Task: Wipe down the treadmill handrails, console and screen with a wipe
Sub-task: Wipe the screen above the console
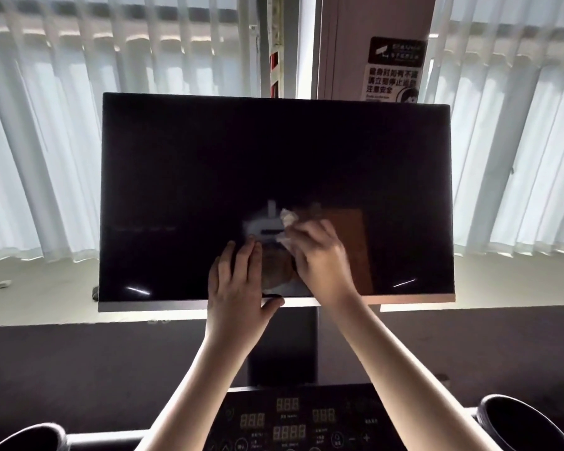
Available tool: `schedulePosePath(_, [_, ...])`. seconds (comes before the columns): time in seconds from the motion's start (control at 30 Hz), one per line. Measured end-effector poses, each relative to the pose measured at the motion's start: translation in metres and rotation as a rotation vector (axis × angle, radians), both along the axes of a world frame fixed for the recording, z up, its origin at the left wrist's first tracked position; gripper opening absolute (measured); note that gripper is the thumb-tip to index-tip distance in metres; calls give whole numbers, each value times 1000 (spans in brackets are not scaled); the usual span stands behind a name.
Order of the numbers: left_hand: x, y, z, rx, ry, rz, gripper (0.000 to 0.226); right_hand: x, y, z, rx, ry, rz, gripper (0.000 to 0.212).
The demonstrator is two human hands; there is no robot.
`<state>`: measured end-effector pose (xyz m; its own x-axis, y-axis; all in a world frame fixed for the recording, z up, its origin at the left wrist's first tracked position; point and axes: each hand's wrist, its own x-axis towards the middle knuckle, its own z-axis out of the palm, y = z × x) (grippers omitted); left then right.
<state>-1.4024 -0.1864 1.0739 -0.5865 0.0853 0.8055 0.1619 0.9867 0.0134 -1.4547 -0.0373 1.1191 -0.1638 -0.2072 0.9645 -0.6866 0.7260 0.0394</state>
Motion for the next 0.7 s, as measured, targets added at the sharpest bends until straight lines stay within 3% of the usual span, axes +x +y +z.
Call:
schedulePosePath(0.07, [0,0,0,1,-2,1,100,-4,12,9,73,21,3,17])
schedulePosePath(0.17, [0,1,1,5,-2,2,100,-19,24,31,-252,21,-149,12])
schedulePosePath(0.23, [0,1,1,9,1,4,100,-22,16,35,-348,-2,-170,14])
schedulePosePath(0.37, [1,6,3,20,1,22,97,-14,12,36,35,90,20,14])
schedulePosePath(0.4, [1,8,4,27,1,28,97,-16,19,42,52,95,5,17])
schedulePosePath(0.5, [-1,13,4,35,-6,56,98,-31,31,67,-247,52,-161,26])
schedulePosePath(0.57, [-1,15,4,36,-8,68,100,-34,22,74,-329,47,-164,20])
schedulePosePath(0.7, [-2,16,4,37,-2,72,104,-27,13,69,46,113,6,20])
